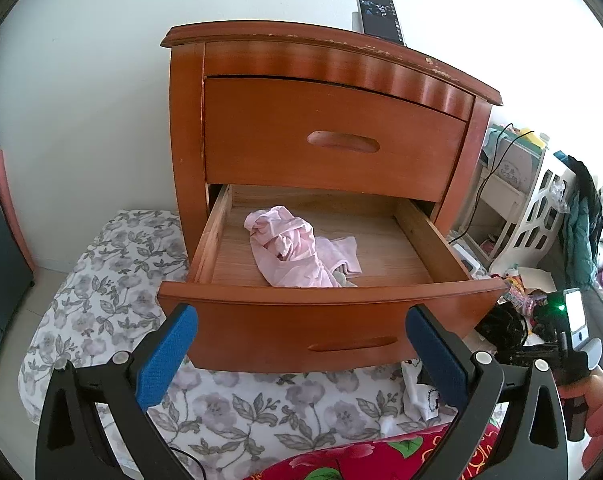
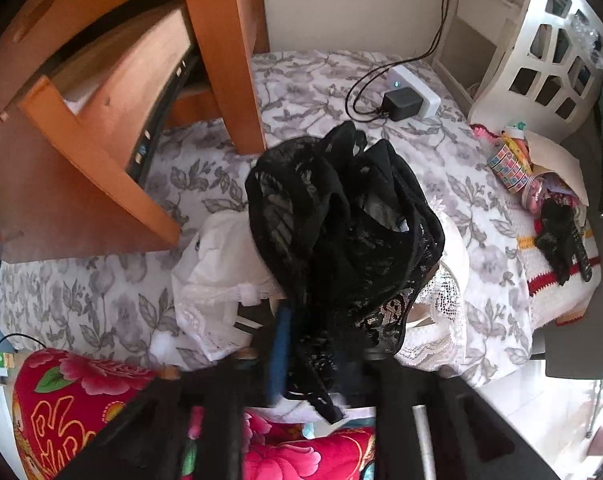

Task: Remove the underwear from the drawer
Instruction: 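Open the right tool to drop the black lace garment on the bedspread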

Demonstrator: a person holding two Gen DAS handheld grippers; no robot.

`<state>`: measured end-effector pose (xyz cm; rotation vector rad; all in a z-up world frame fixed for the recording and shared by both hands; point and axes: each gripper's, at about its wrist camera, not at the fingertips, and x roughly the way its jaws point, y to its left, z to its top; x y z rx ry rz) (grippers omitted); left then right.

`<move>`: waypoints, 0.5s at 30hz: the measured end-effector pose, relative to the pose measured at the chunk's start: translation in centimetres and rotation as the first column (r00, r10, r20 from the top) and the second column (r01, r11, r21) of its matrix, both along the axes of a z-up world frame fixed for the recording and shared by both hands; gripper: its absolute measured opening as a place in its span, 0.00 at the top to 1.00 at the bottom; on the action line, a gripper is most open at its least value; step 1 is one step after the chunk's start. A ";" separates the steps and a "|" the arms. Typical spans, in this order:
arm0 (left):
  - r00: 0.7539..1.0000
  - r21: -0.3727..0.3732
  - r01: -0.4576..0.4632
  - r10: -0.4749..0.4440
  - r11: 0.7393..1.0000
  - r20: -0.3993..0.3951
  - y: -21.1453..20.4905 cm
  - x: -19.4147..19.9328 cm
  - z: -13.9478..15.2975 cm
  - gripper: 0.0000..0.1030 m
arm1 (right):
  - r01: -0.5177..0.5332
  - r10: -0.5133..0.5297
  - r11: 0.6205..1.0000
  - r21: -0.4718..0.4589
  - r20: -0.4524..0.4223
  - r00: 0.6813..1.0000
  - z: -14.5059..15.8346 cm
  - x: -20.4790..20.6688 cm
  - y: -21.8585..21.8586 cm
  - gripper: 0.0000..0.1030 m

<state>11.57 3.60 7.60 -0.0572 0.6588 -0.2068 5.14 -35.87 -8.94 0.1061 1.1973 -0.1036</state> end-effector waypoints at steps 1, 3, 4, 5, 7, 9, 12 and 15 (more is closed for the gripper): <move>1.000 0.001 -0.001 0.001 1.000 0.001 0.0 -0.1 0.1 0.00 | 0.001 -0.001 1.000 -0.003 0.010 1.000 0.1 0.0 0.1 0.55; 1.000 -0.001 -0.004 0.004 1.000 0.000 0.0 -0.1 0.2 0.00 | 0.008 -0.007 1.000 -0.010 0.033 0.999 0.4 -0.5 0.2 0.55; 1.000 -0.001 -0.008 0.008 1.000 0.000 0.1 -0.1 0.3 0.00 | 0.016 -0.016 1.000 -0.008 0.040 0.999 0.4 -0.9 0.3 0.54; 1.000 -0.002 -0.014 0.014 1.000 -0.002 0.1 0.0 0.3 0.00 | 0.027 -0.027 1.000 -0.004 0.044 0.999 0.3 -1.1 0.2 0.52; 1.000 -0.006 -0.021 0.021 1.000 -0.009 0.2 0.0 0.5 0.00 | 0.058 -0.058 0.998 0.003 0.061 0.996 0.4 -1.8 0.1 0.40; 1.000 -0.003 -0.027 0.027 1.000 -0.012 0.0 -0.1 0.6 0.00 | 0.082 -0.081 0.997 0.002 0.080 0.993 0.6 -2.2 -0.1 0.36; 0.999 0.011 -0.028 0.028 1.000 -0.017 -0.4 -0.3 0.8 0.00 | 0.096 -0.095 0.995 0.002 0.104 0.990 1.0 -2.6 0.0 0.23; 0.999 0.024 -0.025 0.025 0.999 -0.021 -1.2 -0.4 0.9 0.00 | 0.094 -0.093 0.996 -0.002 0.135 0.986 1.4 -3.2 0.3 0.06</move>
